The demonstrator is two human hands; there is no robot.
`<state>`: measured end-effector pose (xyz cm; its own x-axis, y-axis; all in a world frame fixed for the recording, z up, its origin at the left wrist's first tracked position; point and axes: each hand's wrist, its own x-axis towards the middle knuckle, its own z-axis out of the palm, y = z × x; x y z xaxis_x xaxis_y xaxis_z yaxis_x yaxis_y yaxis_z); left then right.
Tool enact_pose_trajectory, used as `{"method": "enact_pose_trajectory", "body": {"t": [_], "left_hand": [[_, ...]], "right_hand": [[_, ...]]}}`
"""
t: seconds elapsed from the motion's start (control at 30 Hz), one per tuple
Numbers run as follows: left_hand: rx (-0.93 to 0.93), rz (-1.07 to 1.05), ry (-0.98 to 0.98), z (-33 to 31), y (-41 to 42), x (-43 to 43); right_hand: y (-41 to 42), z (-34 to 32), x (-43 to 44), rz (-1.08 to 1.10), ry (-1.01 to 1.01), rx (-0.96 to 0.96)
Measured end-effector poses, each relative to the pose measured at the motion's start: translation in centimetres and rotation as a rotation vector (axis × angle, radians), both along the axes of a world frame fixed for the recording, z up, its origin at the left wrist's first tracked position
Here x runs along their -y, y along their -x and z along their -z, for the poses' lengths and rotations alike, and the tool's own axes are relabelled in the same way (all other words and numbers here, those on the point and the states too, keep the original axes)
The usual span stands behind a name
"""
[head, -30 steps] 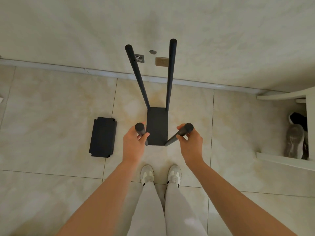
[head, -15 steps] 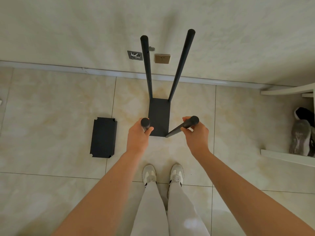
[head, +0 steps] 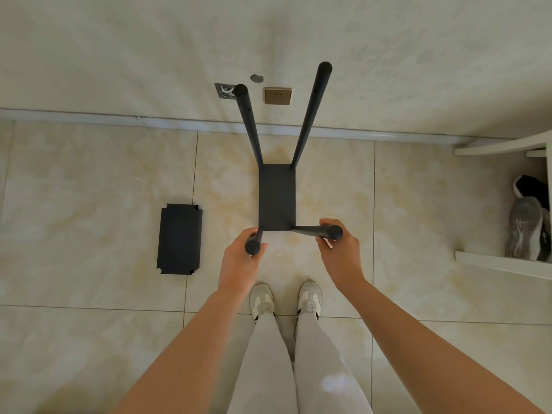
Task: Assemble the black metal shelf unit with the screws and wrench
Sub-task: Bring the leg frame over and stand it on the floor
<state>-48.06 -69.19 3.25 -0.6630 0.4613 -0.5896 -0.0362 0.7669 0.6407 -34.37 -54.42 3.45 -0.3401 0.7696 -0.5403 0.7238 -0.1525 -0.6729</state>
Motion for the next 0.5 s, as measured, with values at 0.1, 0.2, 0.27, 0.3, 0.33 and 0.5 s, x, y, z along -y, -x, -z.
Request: {"method": "enact_pose_trajectory", "body": {"t": [0.1,0.2,0.27,0.3,0.33,0.5], "left_hand": [[-0.008,0.023,0.007,-0.5,0.2,0.0],[0.002,0.121,0.046,-1.1,0.7,0.3],[0.001,0.213,0.093,-1.6,1.1,0.4],[-0.007,0.246,0.105,-2.1,1.4,0.5],[-0.021,0.273,0.11,-2.6,1.6,0.5],[-0.054,0.404,0.13,-7.2,2.8,0.5]], "right_hand": [[0.0,-0.1,-0.3,-0.027,-0.003,0.038],[0.0,-0.6,-0.6,-0.108,-0.009,0.11],[-0.1,-1.5,-0.8,-0.169,-0.002,0.172],[-0.2,-2.1,-0.9,-0.192,0.003,0.2],[-0.3,-2.7,-0.9,-0.211,0.003,0.218],[-1.1,-7.4,-0.9,-0.261,-0.009,0.239]]}}
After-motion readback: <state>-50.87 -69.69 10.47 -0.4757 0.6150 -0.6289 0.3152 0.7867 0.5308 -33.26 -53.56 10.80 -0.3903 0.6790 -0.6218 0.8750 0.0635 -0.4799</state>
